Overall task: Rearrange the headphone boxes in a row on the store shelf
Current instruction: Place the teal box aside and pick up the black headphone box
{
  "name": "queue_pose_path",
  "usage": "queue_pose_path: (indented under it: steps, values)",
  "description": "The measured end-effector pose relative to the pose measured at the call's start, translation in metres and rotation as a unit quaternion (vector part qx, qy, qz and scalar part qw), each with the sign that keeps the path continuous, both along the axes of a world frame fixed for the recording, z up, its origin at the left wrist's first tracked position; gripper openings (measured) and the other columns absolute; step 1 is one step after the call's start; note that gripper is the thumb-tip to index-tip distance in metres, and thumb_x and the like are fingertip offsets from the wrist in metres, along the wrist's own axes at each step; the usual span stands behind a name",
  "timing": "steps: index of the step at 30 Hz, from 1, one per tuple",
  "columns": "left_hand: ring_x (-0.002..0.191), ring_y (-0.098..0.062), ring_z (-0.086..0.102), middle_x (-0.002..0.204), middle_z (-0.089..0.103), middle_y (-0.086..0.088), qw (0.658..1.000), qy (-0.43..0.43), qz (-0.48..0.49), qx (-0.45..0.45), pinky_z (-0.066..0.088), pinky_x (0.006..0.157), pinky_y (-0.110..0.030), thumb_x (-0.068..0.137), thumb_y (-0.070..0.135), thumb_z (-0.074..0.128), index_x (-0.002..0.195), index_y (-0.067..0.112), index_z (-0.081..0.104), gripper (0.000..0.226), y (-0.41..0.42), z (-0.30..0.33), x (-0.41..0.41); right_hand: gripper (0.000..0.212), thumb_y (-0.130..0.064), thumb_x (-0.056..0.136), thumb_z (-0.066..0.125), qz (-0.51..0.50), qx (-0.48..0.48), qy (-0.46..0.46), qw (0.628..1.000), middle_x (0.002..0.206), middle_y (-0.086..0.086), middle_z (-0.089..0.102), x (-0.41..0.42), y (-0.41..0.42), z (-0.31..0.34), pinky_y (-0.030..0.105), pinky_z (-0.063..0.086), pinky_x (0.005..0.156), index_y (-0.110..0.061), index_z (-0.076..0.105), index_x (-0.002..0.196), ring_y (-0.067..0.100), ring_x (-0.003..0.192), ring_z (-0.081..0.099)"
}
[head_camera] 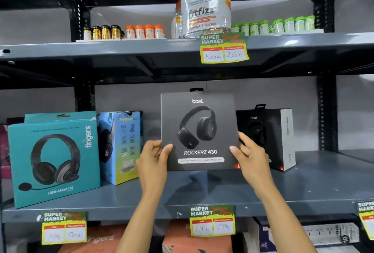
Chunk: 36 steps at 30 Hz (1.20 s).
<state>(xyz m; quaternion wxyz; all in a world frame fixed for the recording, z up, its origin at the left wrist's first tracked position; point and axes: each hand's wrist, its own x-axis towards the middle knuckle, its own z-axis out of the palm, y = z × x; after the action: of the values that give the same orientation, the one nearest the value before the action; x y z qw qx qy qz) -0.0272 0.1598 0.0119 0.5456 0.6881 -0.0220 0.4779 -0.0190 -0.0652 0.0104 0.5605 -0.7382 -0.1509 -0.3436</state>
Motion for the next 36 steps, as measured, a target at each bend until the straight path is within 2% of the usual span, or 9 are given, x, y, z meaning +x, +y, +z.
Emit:
queue_pose_path:
  steps: [3,6,9,13,15,19,24,28,36]
  values:
    - [0.067,-0.007,0.059,0.076,0.066,0.005,0.999,0.024,-0.041,0.025,0.051,0.069,-0.036,0.087,0.02,0.068,0.097,0.011,0.055,0.019,-0.031,-0.009,0.012,0.056,-0.008,0.095,0.056,-0.032,0.005,0.011,0.999,0.104,-0.02,0.07,-0.002,-0.029,-0.007,0.031,0.054,0.092,-0.031,0.042,0.144,-0.003,0.098,0.062]
    - [0.067,-0.019,0.057,0.091,0.067,-0.003,0.993,0.048,-0.101,0.042,0.048,0.065,-0.038,0.09,0.017,0.063,0.096,0.017,0.045,0.019,-0.07,-0.015,0.024,0.053,-0.005,0.095,0.054,-0.067,0.024,0.012,0.997,0.115,-0.021,0.066,-0.005,-0.061,-0.012,0.047,0.049,0.101,-0.029,0.046,0.142,0.011,0.114,0.062]
    - [0.063,-0.02,0.049,0.072,0.058,0.003,0.986,0.065,-0.141,0.055,0.043,0.06,-0.028,0.091,0.011,0.061,0.095,0.015,0.042,0.021,-0.107,-0.018,0.029,0.051,0.0,0.093,0.056,-0.102,0.049,0.015,0.993,0.106,-0.033,0.059,-0.006,-0.098,-0.02,0.047,0.045,0.105,-0.025,0.052,0.137,-0.001,0.108,0.059]
    - [0.074,-0.028,0.056,0.085,0.062,-0.005,0.974,0.082,-0.193,0.091,0.049,0.072,-0.038,0.09,0.006,0.061,0.093,0.009,0.039,0.022,-0.145,-0.023,0.038,0.051,0.004,0.09,0.059,-0.146,0.059,0.015,0.987,0.113,-0.019,0.063,-0.004,-0.141,-0.034,0.042,0.041,0.109,-0.022,0.054,0.134,0.009,0.112,0.057]
    - [0.069,-0.025,0.048,0.082,0.059,-0.012,0.967,0.096,-0.2,0.125,0.045,0.067,-0.035,0.089,0.005,0.06,0.09,0.011,0.036,0.025,-0.16,-0.025,0.044,0.05,0.003,0.089,0.061,-0.156,0.07,0.025,0.985,0.116,-0.01,0.066,-0.003,-0.16,-0.043,0.041,0.042,0.107,-0.025,0.055,0.131,0.013,0.113,0.06]
    - [0.068,-0.022,0.042,0.082,0.051,-0.004,0.956,0.125,-0.18,0.196,0.036,0.063,-0.031,0.09,0.005,0.057,0.09,0.014,0.031,0.028,-0.185,-0.025,0.054,0.049,-0.003,0.09,0.063,-0.176,0.083,0.051,0.98,0.123,0.0,0.069,0.009,-0.193,-0.058,0.048,0.044,0.106,-0.033,0.054,0.127,0.02,0.121,0.06]
    - [0.077,-0.02,0.046,0.079,0.047,0.0,0.948,0.159,-0.155,0.229,0.037,0.064,-0.03,0.092,0.0,0.047,0.1,0.01,0.035,0.017,-0.216,-0.015,0.059,0.05,0.001,0.093,0.056,-0.174,0.122,0.091,0.973,0.133,0.006,0.063,0.028,-0.215,-0.05,0.048,0.046,0.104,-0.027,0.049,0.134,0.024,0.127,0.056]
    - [0.081,-0.017,0.049,0.069,0.036,0.008,0.944,0.178,-0.14,0.241,0.041,0.066,-0.03,0.092,-0.005,0.043,0.115,0.006,0.038,0.025,-0.236,-0.011,0.063,0.051,0.004,0.095,0.051,-0.171,0.152,0.106,0.968,0.14,0.007,0.057,0.041,-0.224,-0.047,0.049,0.044,0.106,-0.022,0.046,0.139,0.025,0.129,0.053]
    - [0.093,-0.025,0.06,0.104,0.063,-0.009,0.929,0.209,-0.186,0.241,0.049,0.077,-0.033,0.093,0.013,0.053,0.105,0.009,0.053,0.013,-0.216,0.0,0.056,0.052,0.002,0.096,0.046,-0.211,0.209,0.115,0.948,0.145,0.01,0.052,0.042,-0.216,-0.045,0.047,0.045,0.103,-0.02,0.045,0.142,0.027,0.131,0.05]
